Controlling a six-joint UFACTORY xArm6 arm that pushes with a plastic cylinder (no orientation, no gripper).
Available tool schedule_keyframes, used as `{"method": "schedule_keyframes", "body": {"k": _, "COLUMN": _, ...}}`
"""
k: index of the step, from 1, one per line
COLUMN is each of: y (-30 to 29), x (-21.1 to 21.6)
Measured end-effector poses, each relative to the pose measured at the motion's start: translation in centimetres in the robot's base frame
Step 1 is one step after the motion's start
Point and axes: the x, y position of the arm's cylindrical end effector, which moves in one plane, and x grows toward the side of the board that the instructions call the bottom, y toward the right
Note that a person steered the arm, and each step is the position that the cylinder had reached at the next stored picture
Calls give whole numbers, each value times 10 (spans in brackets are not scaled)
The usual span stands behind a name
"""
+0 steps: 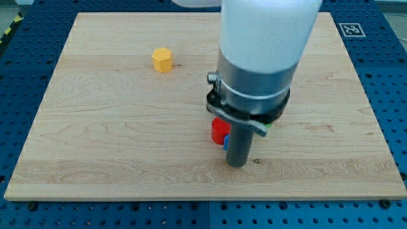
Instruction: Place the yellow hexagon left to the yellow heart
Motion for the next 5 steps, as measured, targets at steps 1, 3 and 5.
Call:
{"method": "schedule_keyframes", "body": {"k": 1, "y": 0, "x": -6}}
{"method": "schedule_keyframes", "body": {"k": 3, "y": -93, "x": 16}}
{"method": "schedule_keyframes", "body": {"k": 5, "y": -246, "x": -158}}
